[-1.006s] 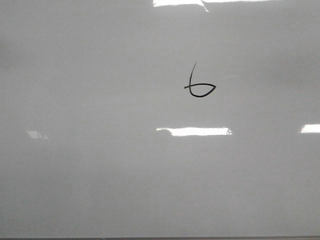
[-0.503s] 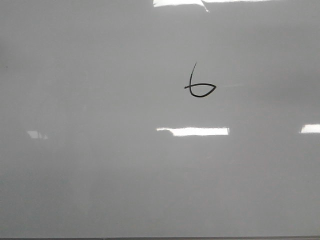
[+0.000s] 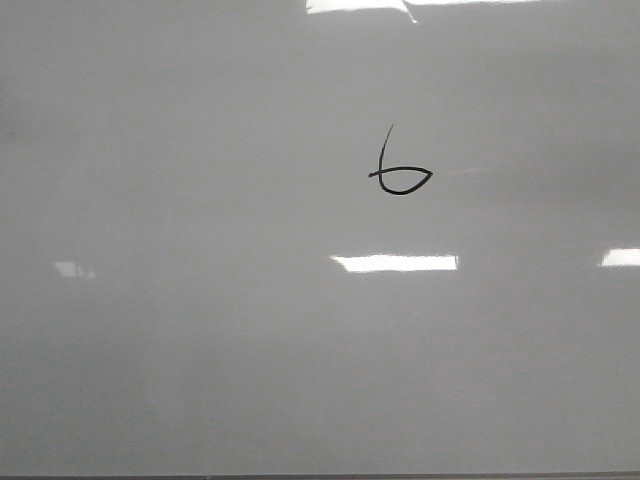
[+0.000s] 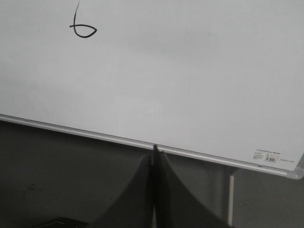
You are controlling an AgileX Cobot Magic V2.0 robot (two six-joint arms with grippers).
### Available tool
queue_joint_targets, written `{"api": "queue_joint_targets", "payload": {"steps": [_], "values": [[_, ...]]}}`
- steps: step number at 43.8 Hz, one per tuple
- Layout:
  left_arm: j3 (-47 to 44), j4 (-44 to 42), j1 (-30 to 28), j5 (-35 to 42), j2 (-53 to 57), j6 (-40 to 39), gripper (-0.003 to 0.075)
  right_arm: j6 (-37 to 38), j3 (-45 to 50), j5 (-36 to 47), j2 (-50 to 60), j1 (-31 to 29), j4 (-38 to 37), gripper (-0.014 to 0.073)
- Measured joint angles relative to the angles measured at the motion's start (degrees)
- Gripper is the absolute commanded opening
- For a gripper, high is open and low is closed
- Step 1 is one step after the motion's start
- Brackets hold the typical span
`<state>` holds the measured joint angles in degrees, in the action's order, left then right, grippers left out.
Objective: Write number 6 on whiteboard
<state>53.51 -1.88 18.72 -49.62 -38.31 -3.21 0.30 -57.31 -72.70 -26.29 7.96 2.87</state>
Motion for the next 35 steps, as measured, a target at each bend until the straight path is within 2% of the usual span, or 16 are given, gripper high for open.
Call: {"api": "queue_joint_targets", "payload": {"steps": [23, 30, 35], "values": [[-0.45, 0.00, 0.00, 0.62, 1.04, 0.00, -0.0020, -0.30, 0.04, 0.00, 0.00, 0.00, 0.00, -0.0068], [-3.37, 0.11, -4.58, 1.63, 6.07, 0.00, -0.0020, -0.30, 0.04, 0.00, 0.00, 0.00, 0.00, -0.0068], [-8.87, 0.11, -9.31, 7.55, 11.75, 0.00, -0.0020, 0.00, 0.04, 0.00, 0.00, 0.00, 0.00, -0.0068]]}}
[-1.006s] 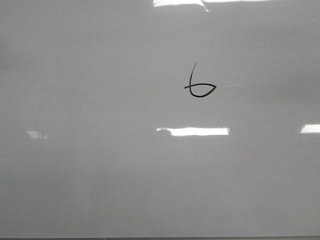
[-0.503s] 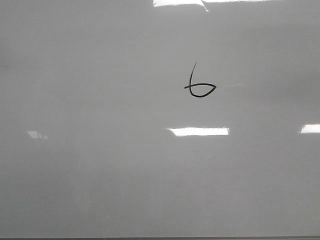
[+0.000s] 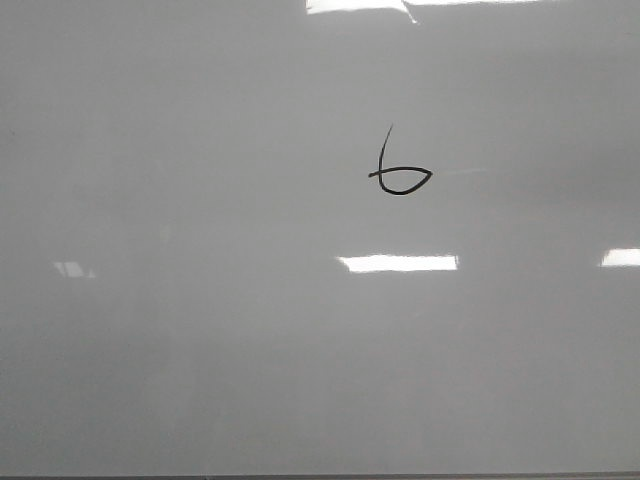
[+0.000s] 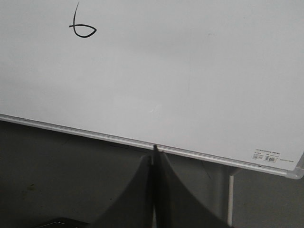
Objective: Write number 6 on whiteboard
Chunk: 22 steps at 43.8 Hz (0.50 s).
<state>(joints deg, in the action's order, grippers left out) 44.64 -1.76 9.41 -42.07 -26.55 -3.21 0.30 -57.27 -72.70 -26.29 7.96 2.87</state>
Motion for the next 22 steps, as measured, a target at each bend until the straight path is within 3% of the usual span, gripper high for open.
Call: {"api": "queue_joint_targets", "payload": {"steps": [12, 22], "values": [[-22.79, 0.21, -6.62, 20.52, 15.48, 0.00, -0.0020, 0.00, 0.00, 0.00, 0.00, 0.00, 0.00, -0.0068], [-38.93, 1.16, -8.60, 31.17, 24.82, 0.00, -0.0020, -0.30, 0.00, 0.00, 0.00, 0.00, 0.00, -0.0068]]}}
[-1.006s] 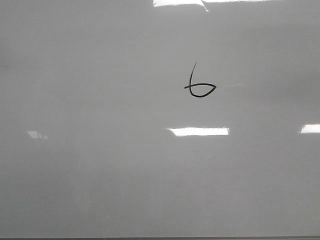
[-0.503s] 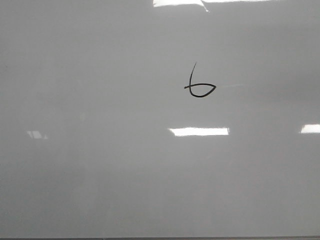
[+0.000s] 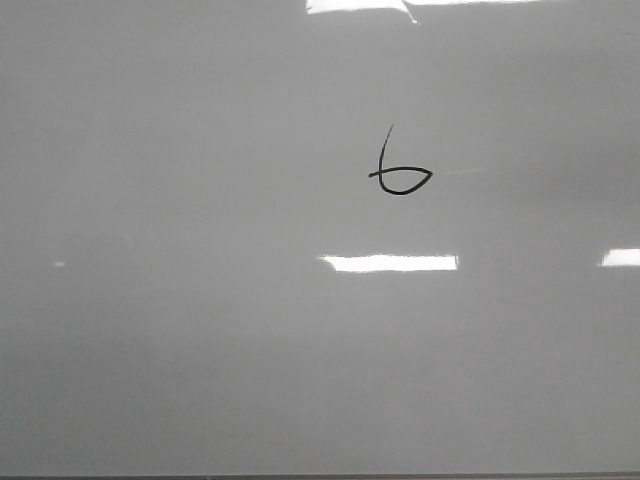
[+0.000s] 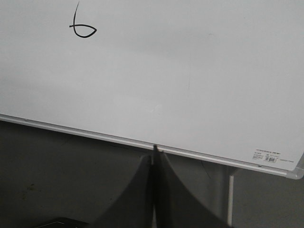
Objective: Write number 6 on whiteboard
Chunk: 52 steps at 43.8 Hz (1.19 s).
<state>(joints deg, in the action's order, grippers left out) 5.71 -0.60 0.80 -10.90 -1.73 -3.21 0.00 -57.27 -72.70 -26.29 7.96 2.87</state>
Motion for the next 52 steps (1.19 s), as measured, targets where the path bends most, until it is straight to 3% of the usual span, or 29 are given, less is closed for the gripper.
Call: {"api": "queue_joint_targets", "payload": {"steps": [6, 16, 52], "values": [[-6.04, 0.00, 0.00, 6.65, 1.84, 0.00, -0.0020, 0.30, 0.00, 0.00, 0.00, 0.00, 0.00, -0.0068], [-6.05, 0.00, -0.91, 9.76, 1.96, 0.00, -0.0020, 0.30, 0.00, 0.00, 0.00, 0.00, 0.00, -0.0068], [-6.05, 0.00, -2.01, 10.19, 1.96, 0.00, -0.0020, 0.30, 0.00, 0.00, 0.05, 0.00, 0.00, -0.0068]]}}
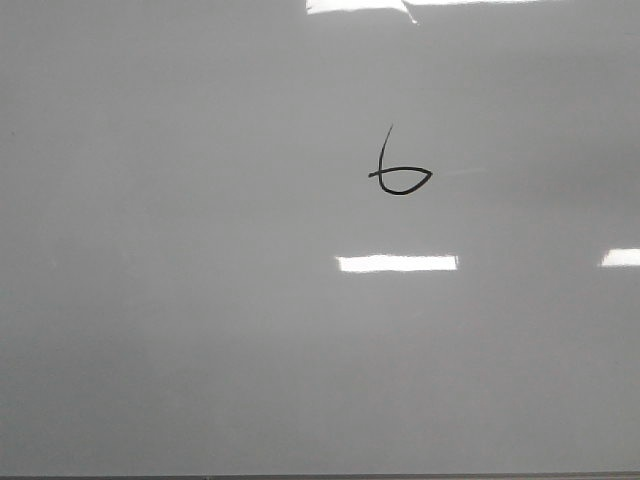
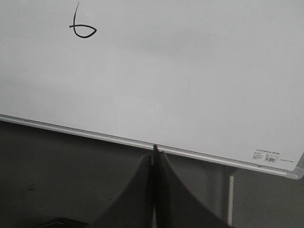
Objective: Write number 6 on whiteboard
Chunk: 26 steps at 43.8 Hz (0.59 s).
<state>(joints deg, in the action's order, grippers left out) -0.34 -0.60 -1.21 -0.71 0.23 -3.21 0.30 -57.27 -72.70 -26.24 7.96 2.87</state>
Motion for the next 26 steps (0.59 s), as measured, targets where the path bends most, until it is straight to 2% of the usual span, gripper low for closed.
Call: {"api": "queue_joint_targets", "payload": {"steps": [16, 22, 26], "values": [[0.00, 0.00, 0.00, 0.00, 0.00, 0.00, -0.0020, -0.30, 1.73, 1.67, 1.32, 0.00, -0.31, -0.0068], [0.00, 0.00, 0.00, 0.03, 0.00, 0.00, -0.0020, -0.30, 9.63, 12.58, 6.29, -1.27, -1.17, -0.0068], [0.00, 0.00, 0.00, 0.12, 0.00, 0.00, -0.0020, -0.30, 18.93, 25.81, 11.59, -3.55, -1.17, -0.0068]]}}
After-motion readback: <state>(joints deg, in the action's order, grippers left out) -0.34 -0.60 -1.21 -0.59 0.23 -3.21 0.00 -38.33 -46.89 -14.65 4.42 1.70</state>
